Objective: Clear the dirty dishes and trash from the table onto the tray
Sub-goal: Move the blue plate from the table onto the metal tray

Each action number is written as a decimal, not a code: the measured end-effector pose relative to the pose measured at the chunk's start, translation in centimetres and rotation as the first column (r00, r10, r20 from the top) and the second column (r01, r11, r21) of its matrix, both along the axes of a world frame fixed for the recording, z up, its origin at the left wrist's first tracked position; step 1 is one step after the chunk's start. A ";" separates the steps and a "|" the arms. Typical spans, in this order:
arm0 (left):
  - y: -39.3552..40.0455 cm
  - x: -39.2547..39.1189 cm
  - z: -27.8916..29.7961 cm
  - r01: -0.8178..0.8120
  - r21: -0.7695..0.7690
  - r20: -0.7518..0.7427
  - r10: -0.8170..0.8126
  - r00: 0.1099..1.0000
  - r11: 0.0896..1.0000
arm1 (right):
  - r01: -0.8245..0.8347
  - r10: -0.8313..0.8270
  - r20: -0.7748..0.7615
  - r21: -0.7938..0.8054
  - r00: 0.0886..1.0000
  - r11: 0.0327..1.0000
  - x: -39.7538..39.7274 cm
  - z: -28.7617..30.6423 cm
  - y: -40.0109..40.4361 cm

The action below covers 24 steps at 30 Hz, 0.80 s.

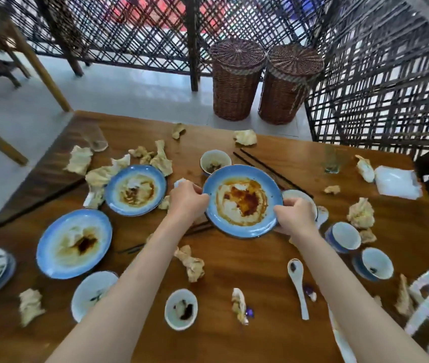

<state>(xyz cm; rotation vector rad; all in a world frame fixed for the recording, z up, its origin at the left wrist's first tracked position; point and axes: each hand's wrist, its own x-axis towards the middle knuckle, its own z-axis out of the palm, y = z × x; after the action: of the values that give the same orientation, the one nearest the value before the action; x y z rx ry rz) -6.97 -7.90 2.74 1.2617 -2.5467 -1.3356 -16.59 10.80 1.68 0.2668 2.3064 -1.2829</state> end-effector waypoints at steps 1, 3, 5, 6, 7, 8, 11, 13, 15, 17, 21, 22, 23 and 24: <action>-1.0 0.4 -0.1 -0.014 -0.011 -0.010 0.014 1.000 1.000 | -0.011 0.011 -0.019 -0.018 1.000 1.000 0.3 0.1 -1.1; -3.1 1.1 -0.5 -0.055 0.009 -0.044 0.056 0.997 0.998 | -0.050 0.048 -0.100 -0.014 0.994 0.999 0.9 0.1 -3.2; -5.0 2.0 -0.9 -0.079 0.022 -0.058 0.080 0.995 0.997 | -0.084 0.086 -0.143 0.017 0.986 0.996 1.6 0.2 -5.2; -5.9 2.4 -1.1 -0.081 0.026 -0.057 0.082 0.995 0.996 | -0.095 0.099 -0.149 0.030 0.984 0.995 2.0 0.2 -6.2; -7.2 2.9 -1.3 -0.080 0.037 -0.059 0.082 0.995 0.996 | -0.100 0.104 -0.151 0.033 0.983 0.994 2.5 0.1 -7.5; -8.4 3.5 -1.5 -0.079 0.054 -0.057 0.082 0.995 0.995 | -0.096 0.099 -0.149 0.026 0.984 0.995 2.9 -0.1 -8.7; -11.6 4.8 -2.0 -0.088 0.092 -0.035 0.091 0.995 0.992 | -0.080 0.081 -0.132 0.013 0.988 0.997 4.4 -0.6 -12.0; -13.9 5.7 -2.2 -0.087 0.086 -0.027 0.089 0.996 0.992 | -0.058 0.059 -0.100 0.013 0.993 0.998 5.5 -1.2 -14.3; -16.6 6.7 -2.4 -0.052 0.077 -0.030 0.055 0.998 0.996 | -0.025 0.027 -0.080 0.026 0.996 0.999 6.8 -2.1 -16.9; -19.2 7.5 -2.9 -0.013 0.057 -0.004 0.013 1.000 0.998 | -0.012 0.013 -0.060 0.030 0.998 0.999 7.9 -3.1 -19.4; -23.1 8.2 -4.3 0.005 0.037 0.068 -0.008 0.998 0.999 | 0.011 -0.011 0.001 0.035 1.000 0.999 9.8 -5.0 -23.1; -23.8 8.4 -4.7 0.010 0.028 0.082 -0.012 0.997 1.000 | 0.022 -0.023 0.018 0.036 1.000 0.999 10.0 -5.3 -23.8; -24.3 8.4 -5.0 0.005 0.030 0.089 -0.008 0.996 1.000 | 0.027 -0.028 0.031 0.040 0.999 0.999 10.2 -5.6 -24.4; -25.0 8.4 -5.3 -0.005 0.042 0.092 0.001 0.996 0.999 | 0.022 -0.024 0.041 0.048 0.999 0.999 10.3 -6.0 -25.2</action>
<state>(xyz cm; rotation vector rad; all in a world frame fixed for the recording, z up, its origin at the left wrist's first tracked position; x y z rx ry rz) 1.48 -32.95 -2.60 1.3658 -2.5883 -1.3686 -6.30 -14.42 -4.36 0.3337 2.3073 -1.2225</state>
